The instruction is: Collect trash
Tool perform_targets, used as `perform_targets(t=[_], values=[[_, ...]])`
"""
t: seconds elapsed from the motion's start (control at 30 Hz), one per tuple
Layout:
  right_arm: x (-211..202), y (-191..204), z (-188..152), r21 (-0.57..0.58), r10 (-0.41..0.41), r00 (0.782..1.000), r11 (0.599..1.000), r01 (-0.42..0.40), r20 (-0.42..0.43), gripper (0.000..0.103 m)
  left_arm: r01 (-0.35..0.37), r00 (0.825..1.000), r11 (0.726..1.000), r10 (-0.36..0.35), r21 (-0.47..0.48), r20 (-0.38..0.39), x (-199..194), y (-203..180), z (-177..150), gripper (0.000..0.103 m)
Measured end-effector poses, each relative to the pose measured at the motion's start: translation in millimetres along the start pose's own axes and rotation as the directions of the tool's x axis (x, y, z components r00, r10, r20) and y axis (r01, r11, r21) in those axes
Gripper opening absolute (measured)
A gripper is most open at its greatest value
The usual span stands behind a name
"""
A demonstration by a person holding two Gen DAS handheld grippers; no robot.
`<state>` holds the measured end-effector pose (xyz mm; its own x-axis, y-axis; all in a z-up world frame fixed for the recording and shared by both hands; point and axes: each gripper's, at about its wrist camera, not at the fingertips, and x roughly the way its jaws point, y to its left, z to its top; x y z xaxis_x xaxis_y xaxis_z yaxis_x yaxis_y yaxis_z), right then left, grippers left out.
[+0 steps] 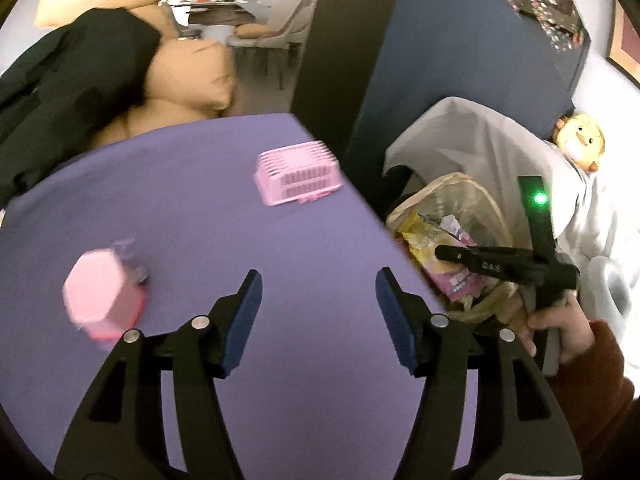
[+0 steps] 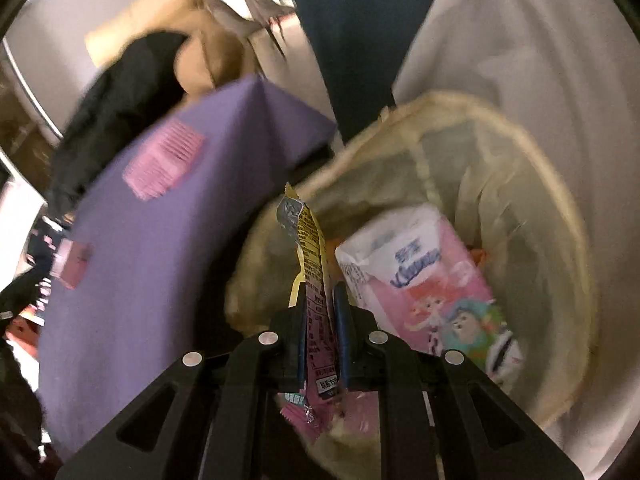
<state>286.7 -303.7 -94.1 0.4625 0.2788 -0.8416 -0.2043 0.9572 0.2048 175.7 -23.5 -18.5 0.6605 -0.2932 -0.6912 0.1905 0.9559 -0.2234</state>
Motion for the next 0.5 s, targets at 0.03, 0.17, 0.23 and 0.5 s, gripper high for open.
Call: perform_targets(t=[0.03, 0.17, 0.23, 0.5], values=[[4, 1, 0, -0.009, -0.023, 1.000, 1.000, 0.023, -0.007, 0.013, -0.001, 1.000, 1.000, 0.001, -0.008, -0.001, -3, 4, -3, 0.056], [6, 7, -2, -0.030, -0.069, 0.997, 0.997, 0.069, -0.021, 0.013, -0.005, 1.000, 0.998, 0.005, -0.060, 0.003, -13, 24, -15, 0.056], [6, 14, -2, -0.049, -0.096, 0.995, 0.994, 0.095, -0.026, 0.014, -0.009, 1.000, 0.997, 0.010, -0.075, 0.012, -17, 28, -18, 0.056], [-8, 23, -1, 0.000, -0.064, 0.997, 0.998, 0.064, -0.052, 0.023, -0.011, 0.999, 0.998, 0.014, -0.070, 0.048, -38, 31, -25, 0.060]])
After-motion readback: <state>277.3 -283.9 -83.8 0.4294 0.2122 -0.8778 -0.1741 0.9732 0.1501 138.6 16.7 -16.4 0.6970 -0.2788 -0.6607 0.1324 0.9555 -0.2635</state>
